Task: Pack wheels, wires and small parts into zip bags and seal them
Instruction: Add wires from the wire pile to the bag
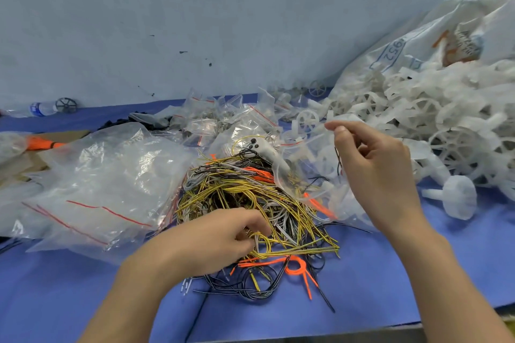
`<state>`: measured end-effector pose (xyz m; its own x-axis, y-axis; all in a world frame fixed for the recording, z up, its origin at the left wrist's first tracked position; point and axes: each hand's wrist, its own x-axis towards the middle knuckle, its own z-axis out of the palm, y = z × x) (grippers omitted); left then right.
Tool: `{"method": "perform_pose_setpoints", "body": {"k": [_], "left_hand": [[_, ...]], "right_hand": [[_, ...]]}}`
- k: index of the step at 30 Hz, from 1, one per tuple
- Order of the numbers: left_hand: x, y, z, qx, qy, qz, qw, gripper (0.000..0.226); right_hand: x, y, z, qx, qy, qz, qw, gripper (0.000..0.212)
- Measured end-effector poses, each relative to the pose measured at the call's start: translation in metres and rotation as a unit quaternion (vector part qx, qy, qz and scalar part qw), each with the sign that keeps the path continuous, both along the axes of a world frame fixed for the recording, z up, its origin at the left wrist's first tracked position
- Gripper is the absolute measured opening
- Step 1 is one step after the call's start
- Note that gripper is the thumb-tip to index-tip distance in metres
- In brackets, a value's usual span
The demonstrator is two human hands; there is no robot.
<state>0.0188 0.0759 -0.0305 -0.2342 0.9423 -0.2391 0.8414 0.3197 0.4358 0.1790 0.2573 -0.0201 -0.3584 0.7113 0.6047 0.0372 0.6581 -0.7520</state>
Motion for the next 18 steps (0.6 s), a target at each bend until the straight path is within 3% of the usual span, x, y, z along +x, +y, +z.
{"method": "perform_pose_setpoints", "body": {"k": [5,9,14,18], "left_hand": [[0.005,0.010,-0.017,0.000,0.195,-0.023,0.980,0.041],[0.007,0.009,-0.025,-0.023,0.262,-0.023,0.965,0.048],[0.001,0.012,-0.025,0.014,0.262,-0.024,0.965,0.035],[-0.007,0.016,-0.007,0.143,0.140,-0.031,0.979,0.030]], "right_hand": [[0.000,0.002,0.001,-0.004,0.001,-0.002,1.000,0.021],[0.002,0.003,0.002,-0.007,0.001,0.000,1.000,0.021],[0.007,0.005,0.003,0.000,0.002,-0.006,1.000,0.022],[0.008,0.007,0.004,0.000,0.007,-0.014,1.000,0.022]]}}
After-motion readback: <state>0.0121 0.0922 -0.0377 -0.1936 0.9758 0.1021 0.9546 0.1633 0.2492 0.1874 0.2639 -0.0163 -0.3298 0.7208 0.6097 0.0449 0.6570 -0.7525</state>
